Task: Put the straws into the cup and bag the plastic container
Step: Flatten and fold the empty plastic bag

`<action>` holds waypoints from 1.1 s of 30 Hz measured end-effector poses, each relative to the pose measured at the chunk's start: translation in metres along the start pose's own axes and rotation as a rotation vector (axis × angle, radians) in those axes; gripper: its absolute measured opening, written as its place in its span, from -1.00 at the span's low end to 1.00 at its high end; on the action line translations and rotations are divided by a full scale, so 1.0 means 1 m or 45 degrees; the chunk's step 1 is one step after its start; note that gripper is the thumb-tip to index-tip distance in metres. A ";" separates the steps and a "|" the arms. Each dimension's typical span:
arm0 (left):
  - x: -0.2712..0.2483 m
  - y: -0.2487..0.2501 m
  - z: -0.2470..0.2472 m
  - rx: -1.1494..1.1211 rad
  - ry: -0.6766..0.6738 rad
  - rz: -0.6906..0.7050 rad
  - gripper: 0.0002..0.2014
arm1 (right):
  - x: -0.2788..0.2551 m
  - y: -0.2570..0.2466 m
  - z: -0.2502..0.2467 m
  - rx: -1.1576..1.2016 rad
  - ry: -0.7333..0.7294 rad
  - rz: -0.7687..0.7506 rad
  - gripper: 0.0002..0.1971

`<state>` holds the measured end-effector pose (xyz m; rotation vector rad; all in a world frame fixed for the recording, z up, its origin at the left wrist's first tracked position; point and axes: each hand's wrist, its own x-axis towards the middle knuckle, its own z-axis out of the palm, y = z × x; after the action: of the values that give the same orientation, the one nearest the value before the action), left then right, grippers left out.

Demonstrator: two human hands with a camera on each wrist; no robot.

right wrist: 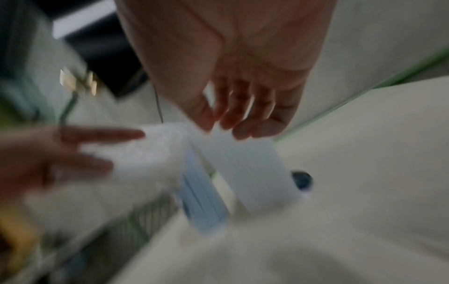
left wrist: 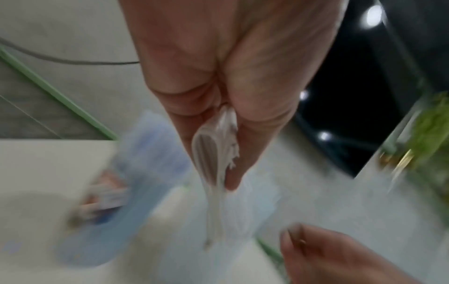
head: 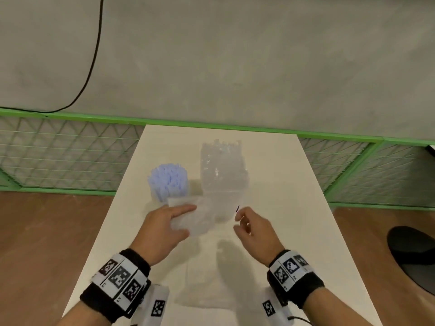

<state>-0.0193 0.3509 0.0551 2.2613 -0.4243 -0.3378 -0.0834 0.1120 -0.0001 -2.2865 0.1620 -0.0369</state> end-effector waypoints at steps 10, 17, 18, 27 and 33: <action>-0.017 -0.108 0.034 0.371 -0.084 -0.359 -0.44 | -0.050 0.042 0.108 -0.946 -0.815 -0.192 -0.67; -0.021 -0.104 0.025 -0.383 -0.043 -0.355 -0.29 | -0.021 -0.009 0.015 0.350 -0.425 -0.061 -0.81; -0.020 -0.097 0.024 -0.519 -0.058 -0.320 -0.26 | -0.018 -0.020 -0.001 0.536 -0.393 -0.051 -0.82; -0.003 -0.004 0.005 -1.026 -0.201 -0.084 -0.61 | -0.006 -0.050 -0.057 0.926 -0.055 0.040 -0.29; -0.001 0.026 -0.016 -0.961 0.031 0.069 -0.88 | -0.005 -0.055 -0.076 0.803 0.146 -0.010 -0.58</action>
<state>-0.0189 0.3456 0.0853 1.5133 -0.2789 -0.3659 -0.0883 0.0917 0.0908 -1.6557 0.1717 -0.1953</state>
